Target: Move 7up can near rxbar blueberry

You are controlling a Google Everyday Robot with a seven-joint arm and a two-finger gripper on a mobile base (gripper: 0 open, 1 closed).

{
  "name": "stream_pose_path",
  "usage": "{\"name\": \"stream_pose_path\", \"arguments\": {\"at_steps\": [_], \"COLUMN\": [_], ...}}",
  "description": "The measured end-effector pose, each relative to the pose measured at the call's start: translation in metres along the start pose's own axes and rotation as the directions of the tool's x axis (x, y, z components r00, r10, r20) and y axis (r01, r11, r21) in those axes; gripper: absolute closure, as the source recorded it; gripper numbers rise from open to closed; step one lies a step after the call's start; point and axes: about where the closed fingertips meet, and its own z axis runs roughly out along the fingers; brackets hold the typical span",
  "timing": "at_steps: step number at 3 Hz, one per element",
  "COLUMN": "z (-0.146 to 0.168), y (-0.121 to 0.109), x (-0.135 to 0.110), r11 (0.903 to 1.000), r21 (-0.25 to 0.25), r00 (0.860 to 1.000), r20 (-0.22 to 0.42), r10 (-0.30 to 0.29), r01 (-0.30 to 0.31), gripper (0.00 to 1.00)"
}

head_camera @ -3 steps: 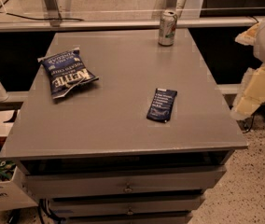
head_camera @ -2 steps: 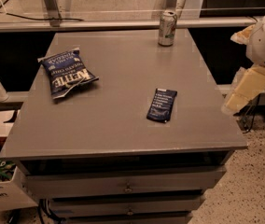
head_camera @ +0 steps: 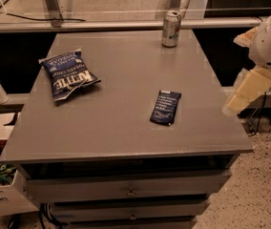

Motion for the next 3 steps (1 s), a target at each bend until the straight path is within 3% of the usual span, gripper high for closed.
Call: {"name": "stream_pose_path", "arguments": {"at_steps": [1, 2, 3], "z": [0.022, 0.043, 0.066], "y": [-0.012, -0.036, -0.065], "x": [-0.004, -0.01, -0.017], "r11": [0.9972, 0.9866, 0.9638], "r21": [-0.005, 0.014, 0.037], "r00": [0.995, 0.973, 0.927], "r20": [0.065, 0.166, 0.285], "r10": [0.075, 0.158, 0.243], "r01": [-0.075, -0.163, -0.264], "gripper": [0.0, 0.0, 0.0]}}
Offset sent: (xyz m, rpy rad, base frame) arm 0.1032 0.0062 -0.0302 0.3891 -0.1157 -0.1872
